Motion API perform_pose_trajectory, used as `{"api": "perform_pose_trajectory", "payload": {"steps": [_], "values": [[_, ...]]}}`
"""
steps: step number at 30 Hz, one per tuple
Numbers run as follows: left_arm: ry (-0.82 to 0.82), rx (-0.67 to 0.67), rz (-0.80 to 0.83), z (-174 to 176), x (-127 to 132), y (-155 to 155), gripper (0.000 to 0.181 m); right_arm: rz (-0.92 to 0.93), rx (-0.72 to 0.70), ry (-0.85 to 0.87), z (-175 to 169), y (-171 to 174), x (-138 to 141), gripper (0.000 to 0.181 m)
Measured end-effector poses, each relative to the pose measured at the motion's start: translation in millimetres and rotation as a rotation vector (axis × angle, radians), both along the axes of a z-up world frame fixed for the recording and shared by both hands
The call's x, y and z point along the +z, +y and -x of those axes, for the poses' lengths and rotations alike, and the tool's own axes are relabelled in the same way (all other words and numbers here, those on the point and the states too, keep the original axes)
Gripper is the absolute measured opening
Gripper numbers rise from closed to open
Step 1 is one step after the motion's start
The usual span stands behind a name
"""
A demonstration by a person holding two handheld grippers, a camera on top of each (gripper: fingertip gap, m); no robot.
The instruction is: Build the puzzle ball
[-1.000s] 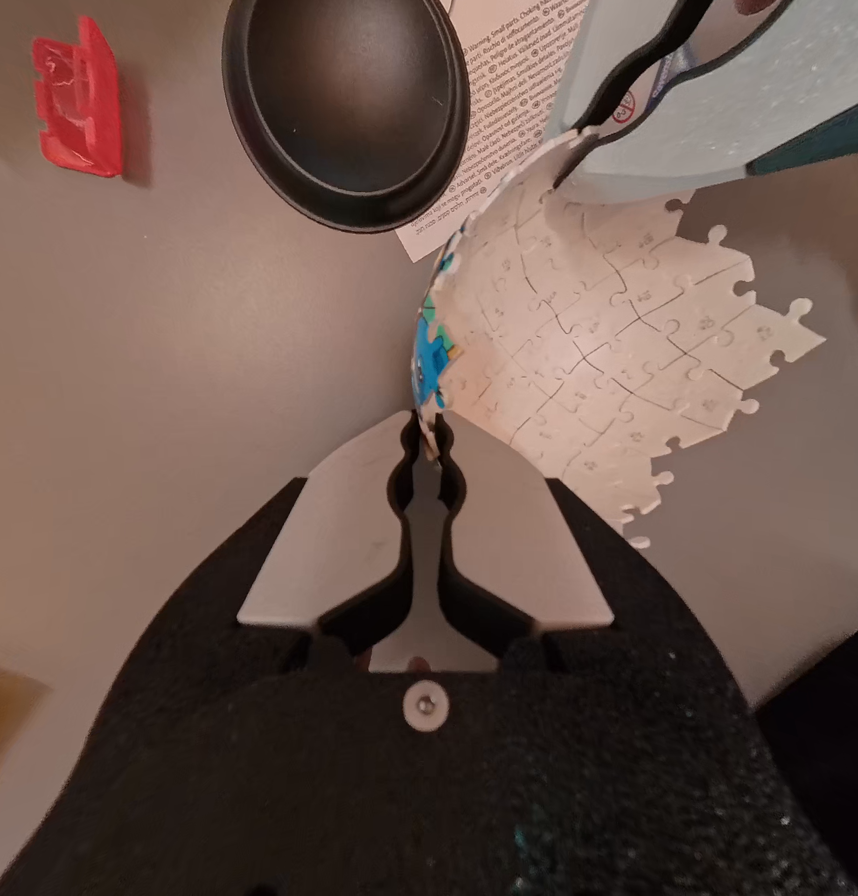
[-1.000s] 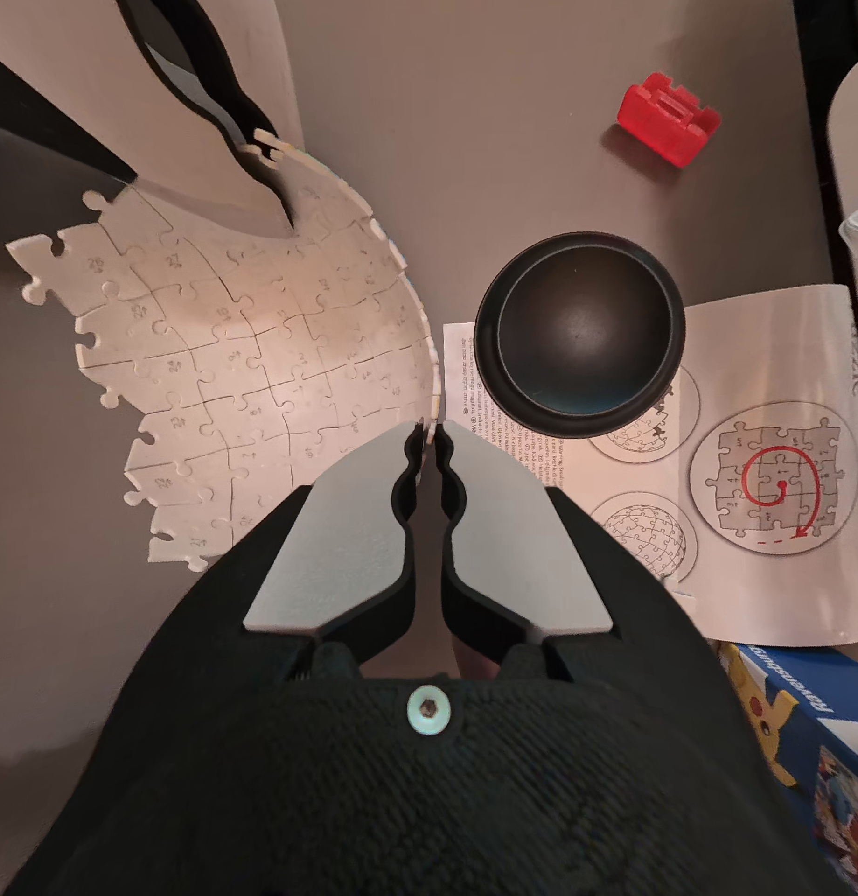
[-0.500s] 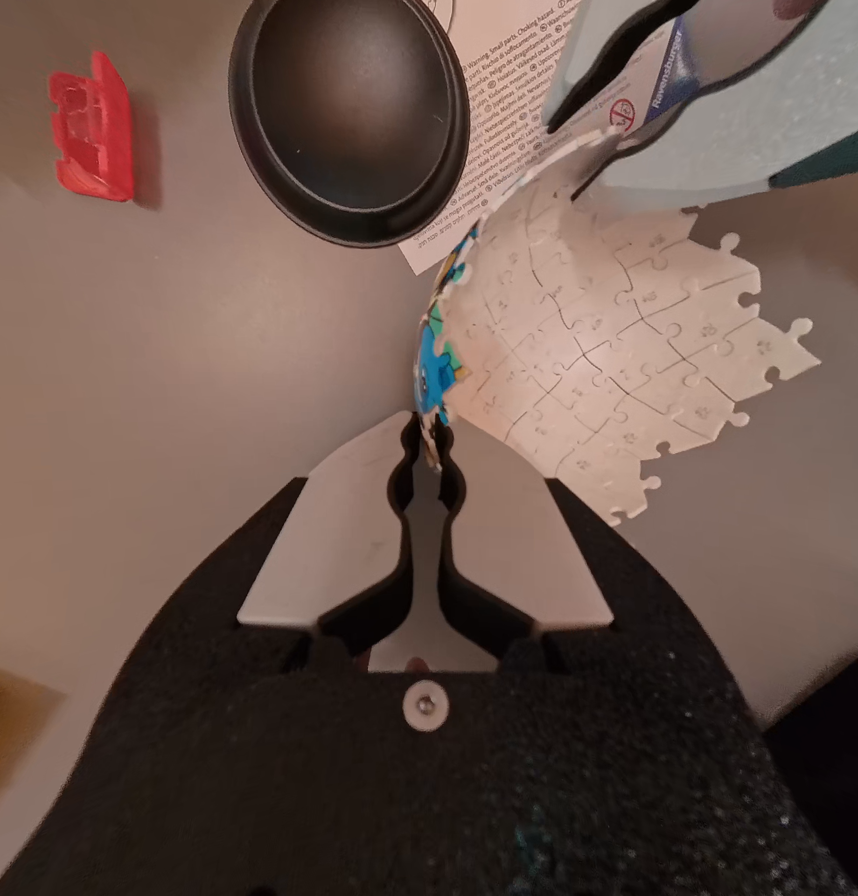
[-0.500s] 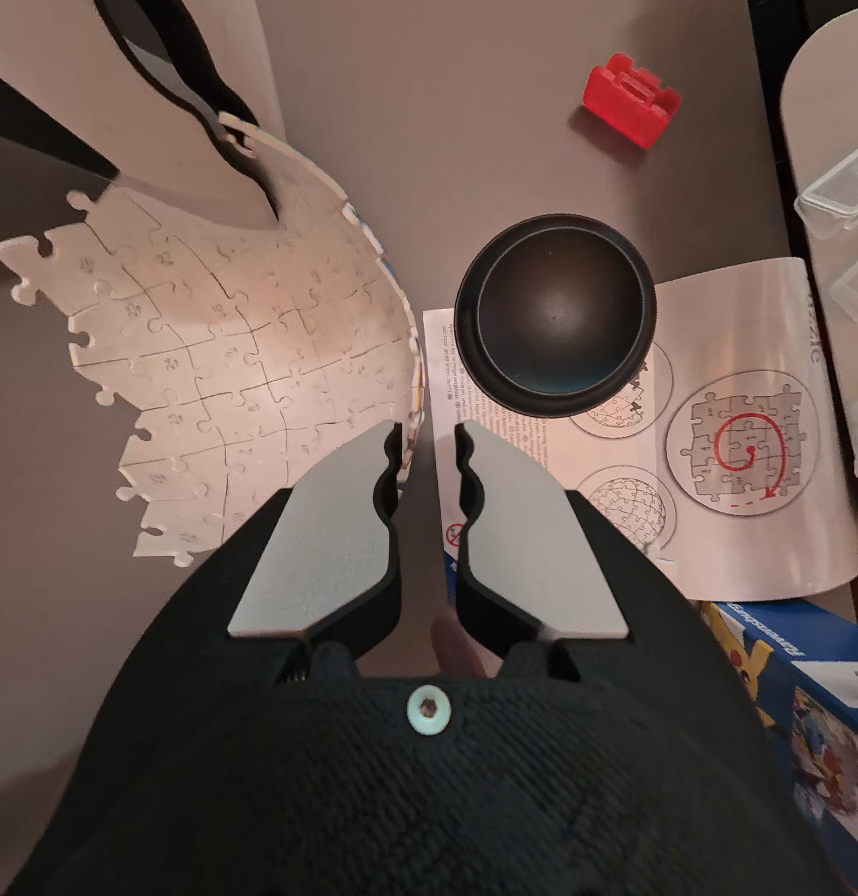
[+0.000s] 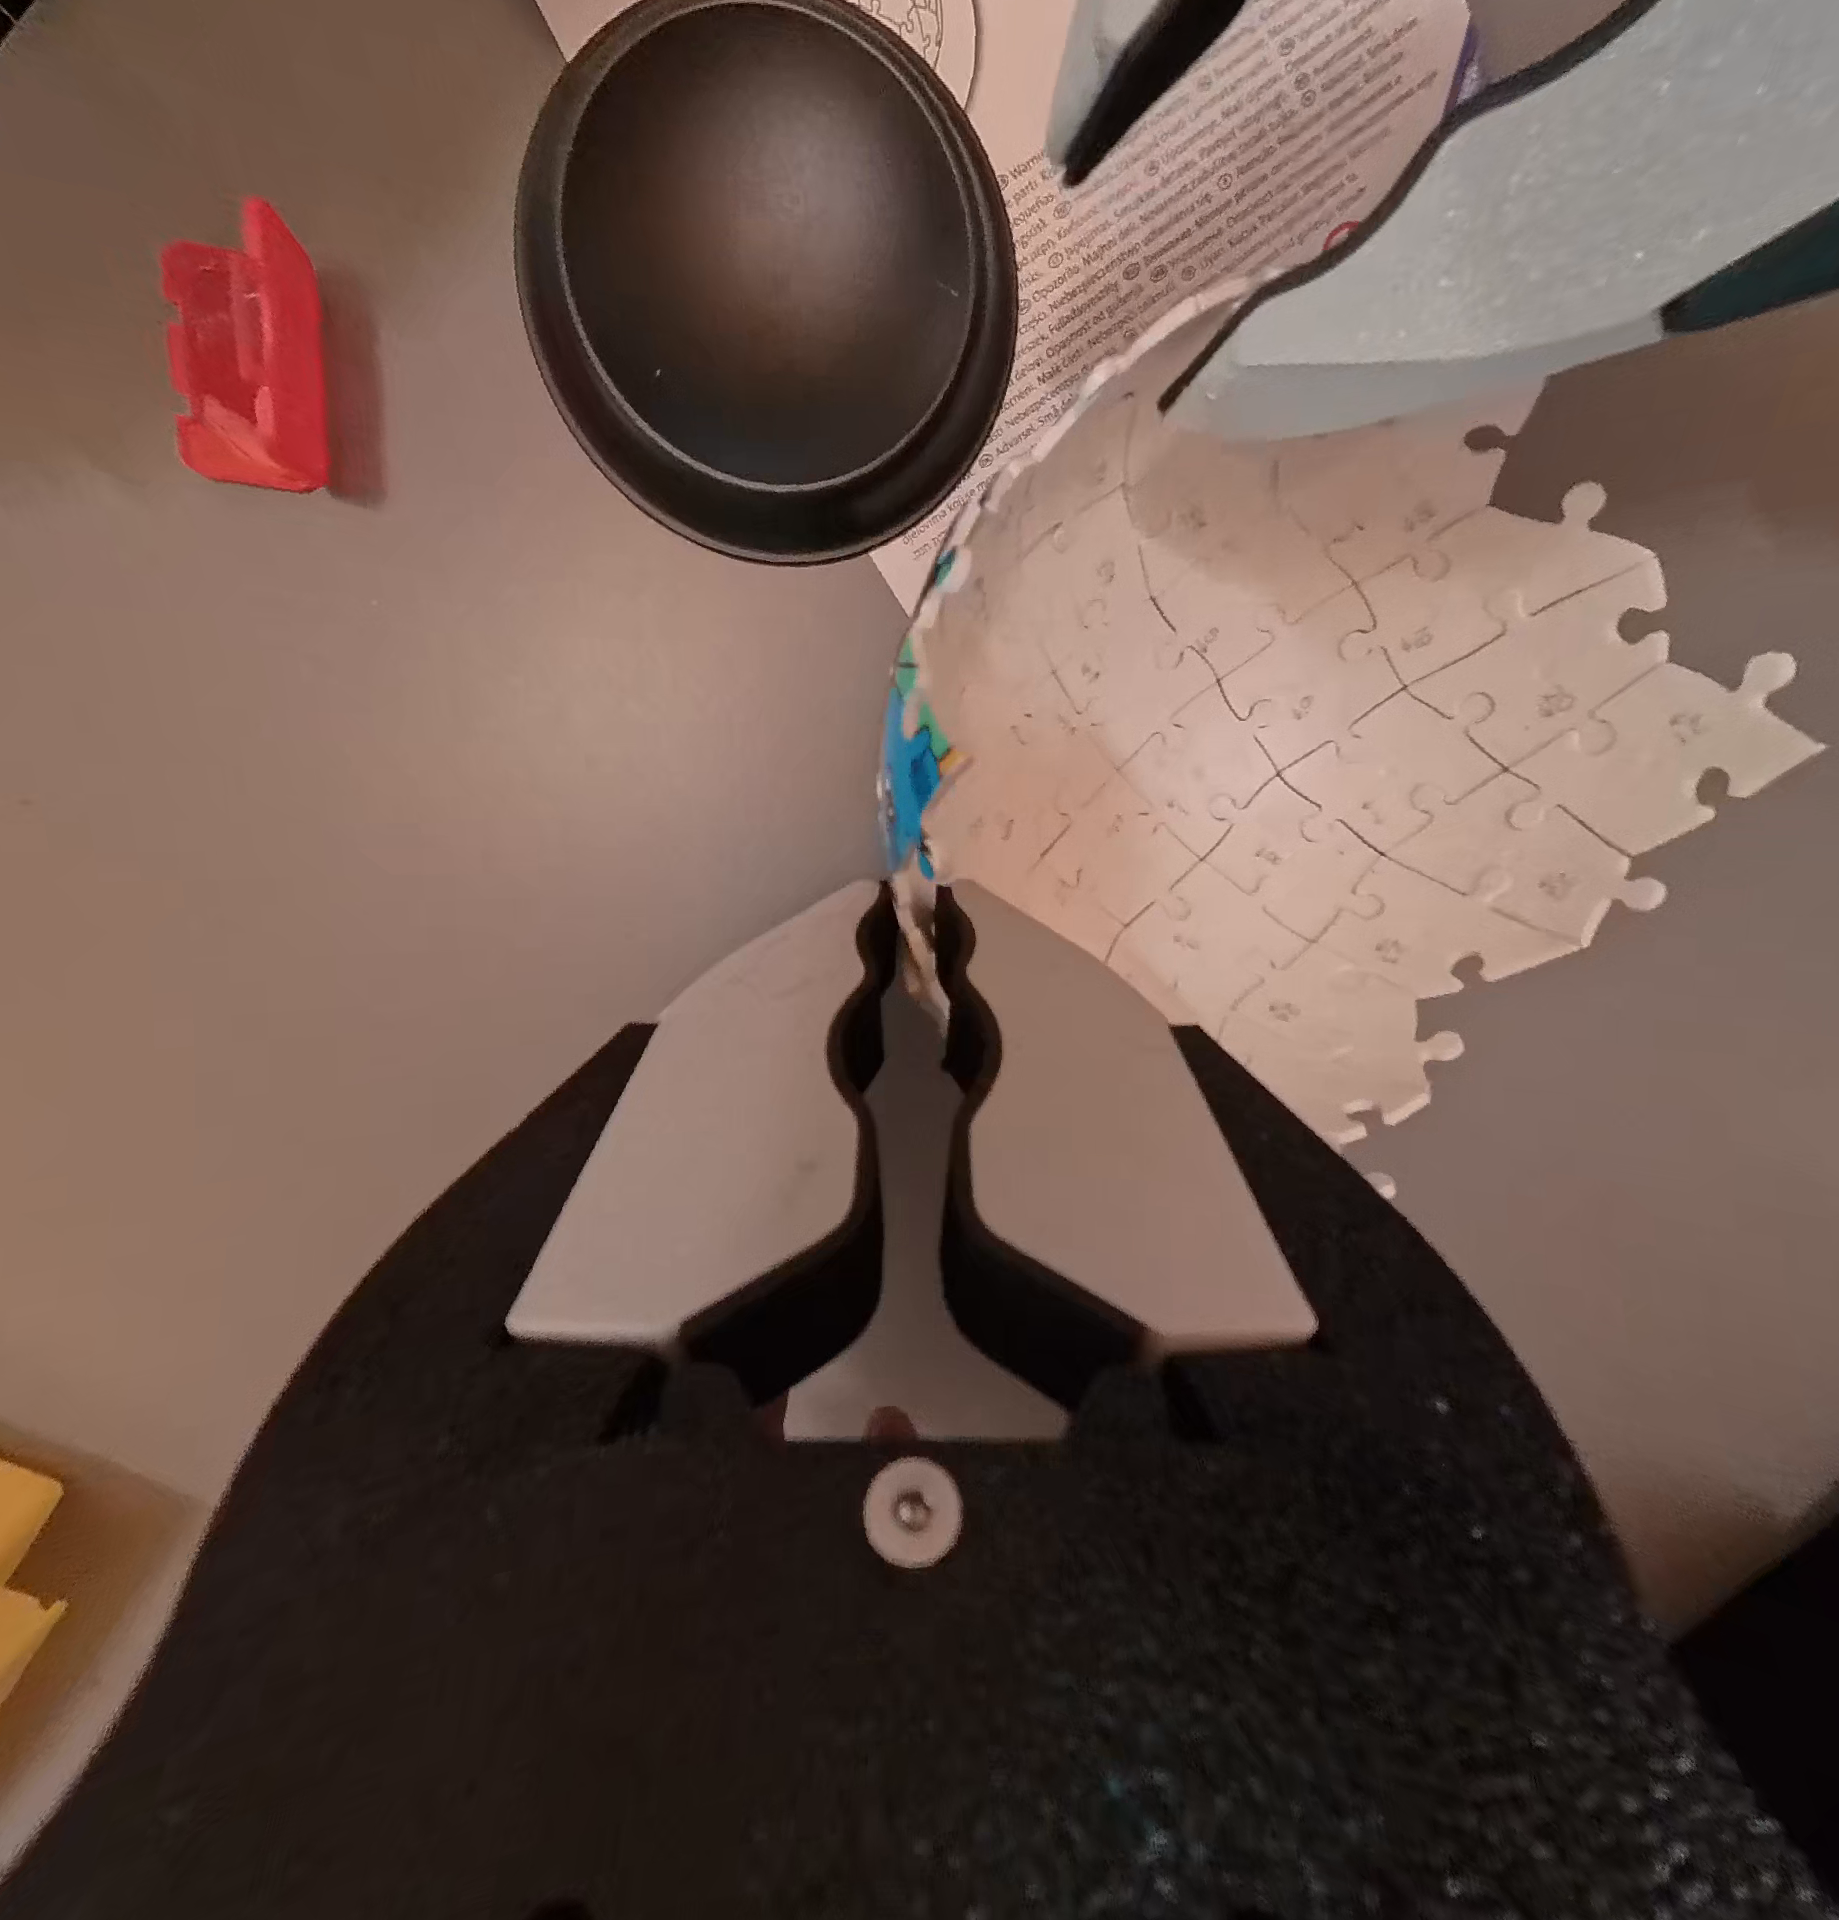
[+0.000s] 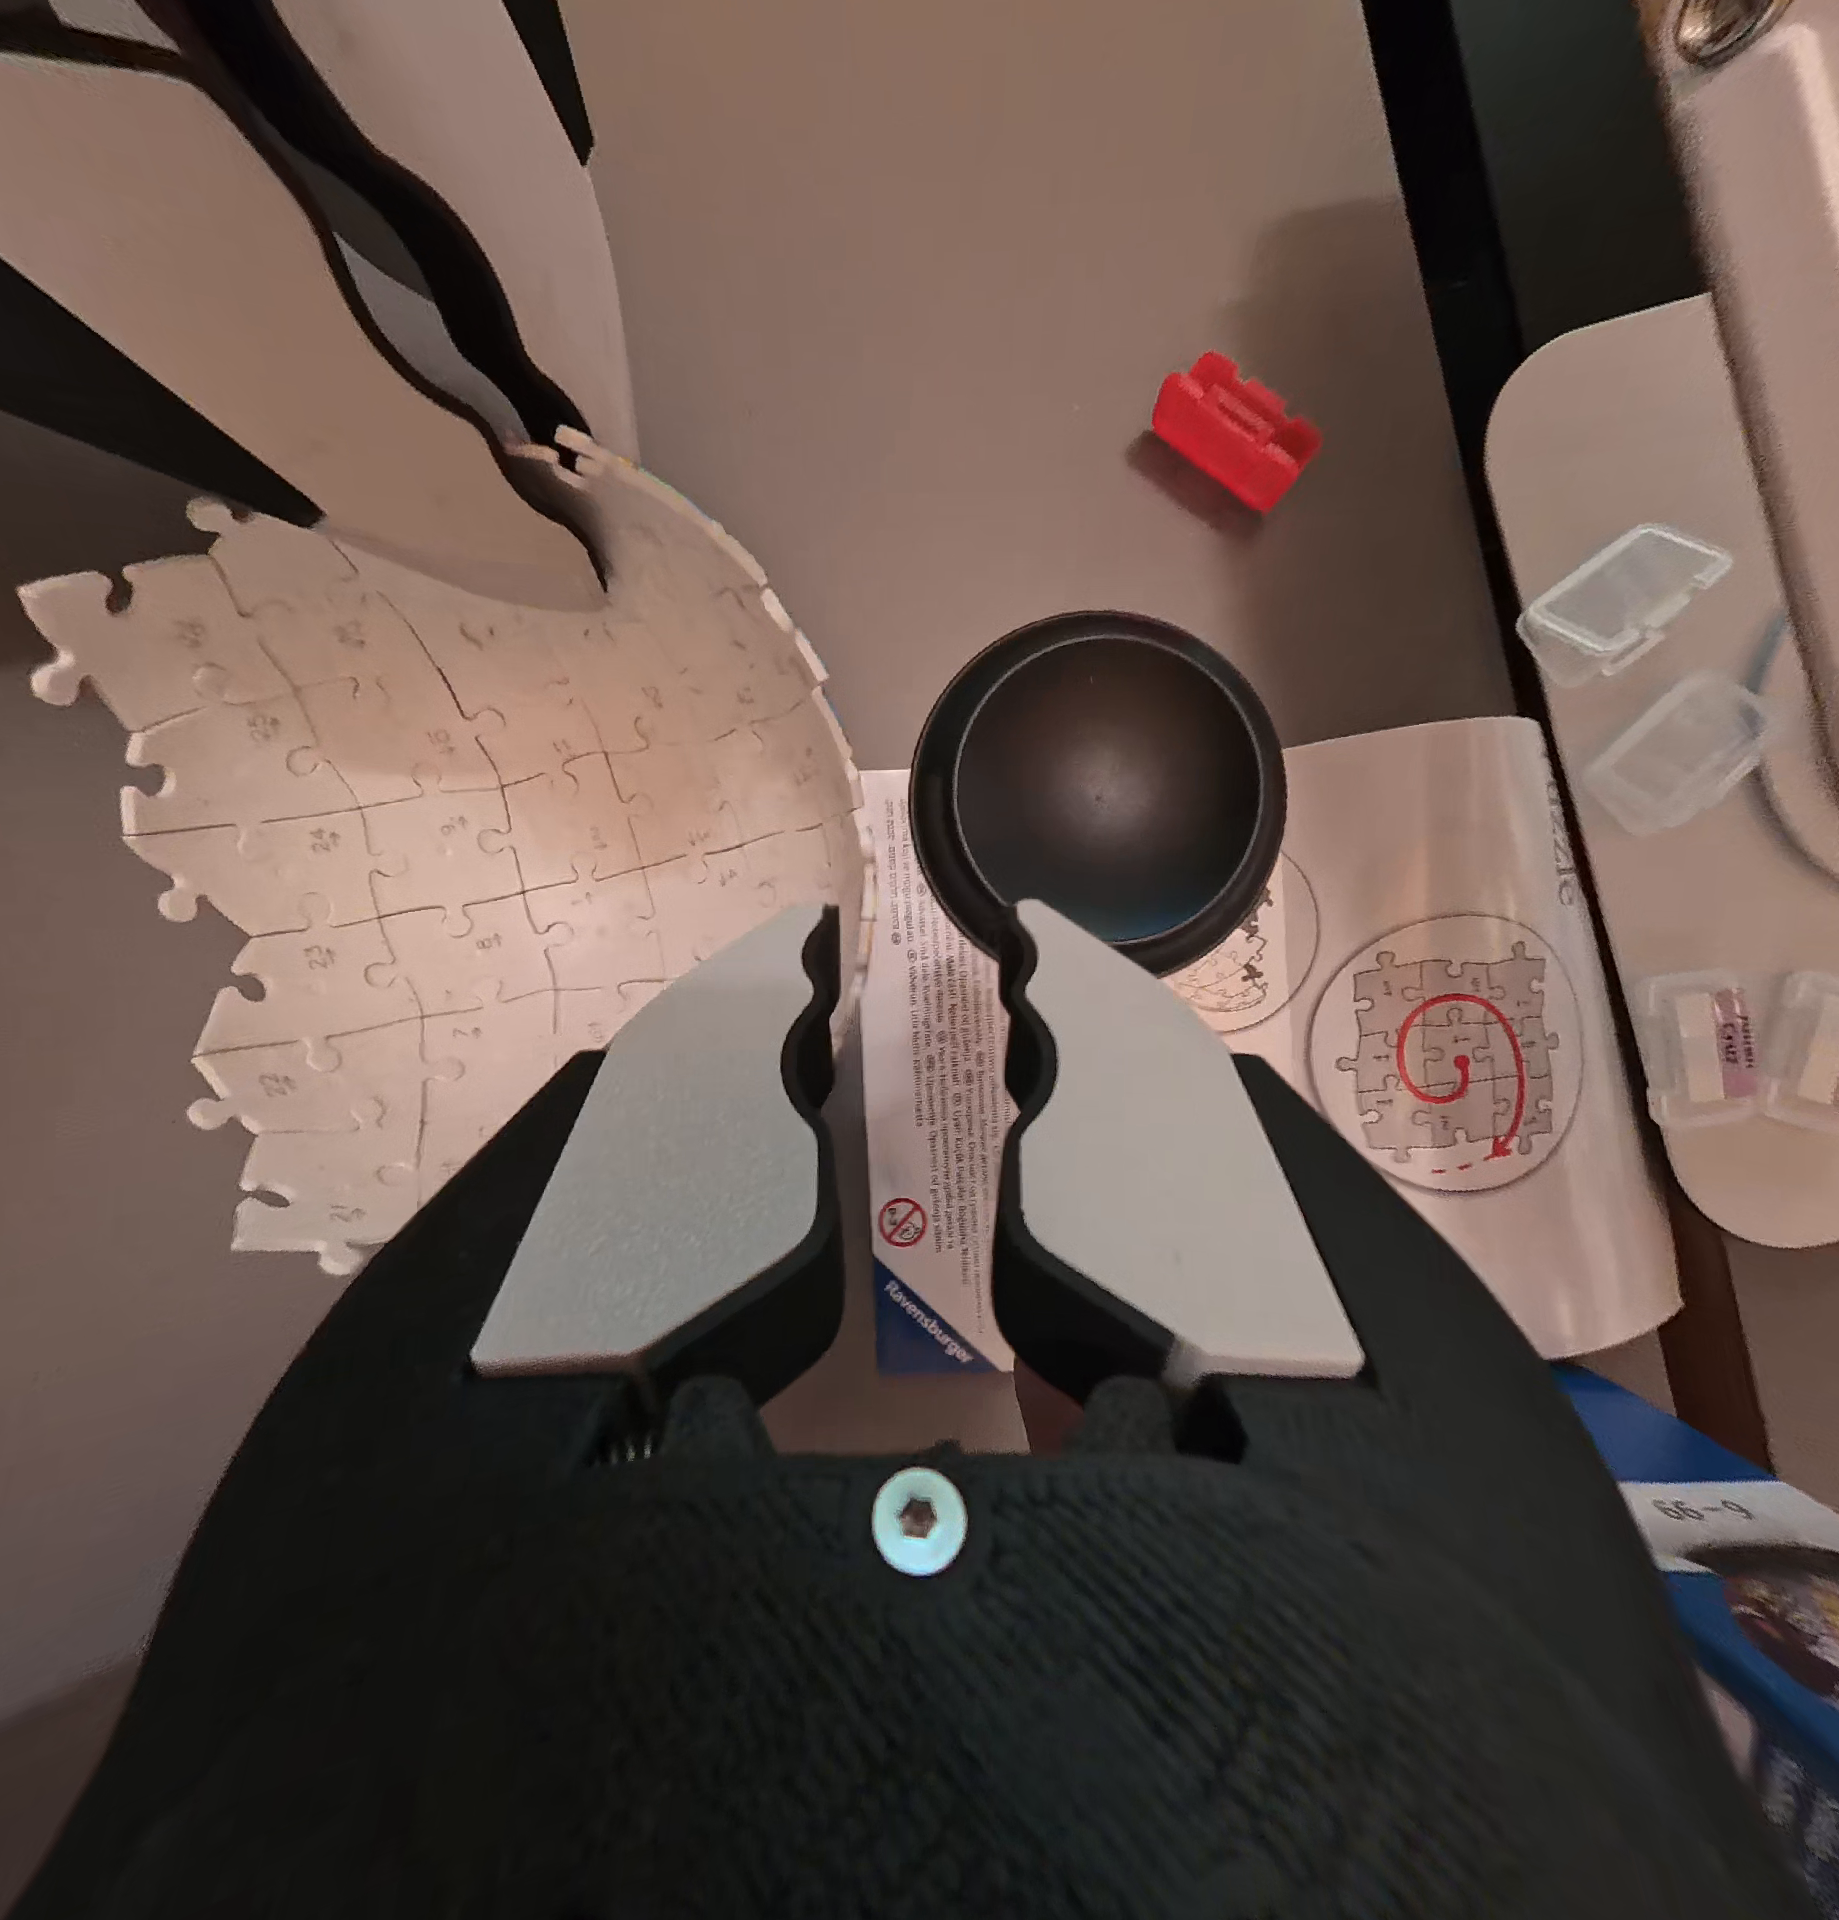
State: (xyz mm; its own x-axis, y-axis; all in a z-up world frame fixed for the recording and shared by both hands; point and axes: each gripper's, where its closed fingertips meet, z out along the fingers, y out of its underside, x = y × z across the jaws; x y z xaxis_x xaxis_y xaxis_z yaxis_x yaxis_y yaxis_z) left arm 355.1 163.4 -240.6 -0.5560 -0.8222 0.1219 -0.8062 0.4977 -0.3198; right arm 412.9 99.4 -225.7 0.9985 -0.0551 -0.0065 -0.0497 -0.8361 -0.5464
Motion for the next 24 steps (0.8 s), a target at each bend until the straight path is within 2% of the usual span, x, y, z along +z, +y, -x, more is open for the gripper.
{"api": "perform_pose_trajectory", "payload": {"steps": [3,8,10,14,24], "values": [[0.002,0.009,0.011,-1.1,0.0,-0.5,0.005,-0.032,-0.007,-0.03,-1.0,6.2,4.4,0.036],[-0.008,0.02,0.042,-3.6,2.5,-3.3,0.004,0.001,-0.033,0.062,2.6,5.3,-5.5,0.052],[-0.006,0.02,0.037,-3.6,1.4,-2.3,0.004,0.003,-0.032,0.136,7.2,4.5,-5.9,0.048],[-0.007,0.026,0.046,-4.7,1.5,-3.0,0.003,0.145,0.027,0.277,20.4,-8.4,-9.7,0.046],[0.005,0.072,0.116,-7.6,3.0,-5.8,0.003,0.233,-0.015,0.305,19.5,-1.2,-14.7,0.027]]}}
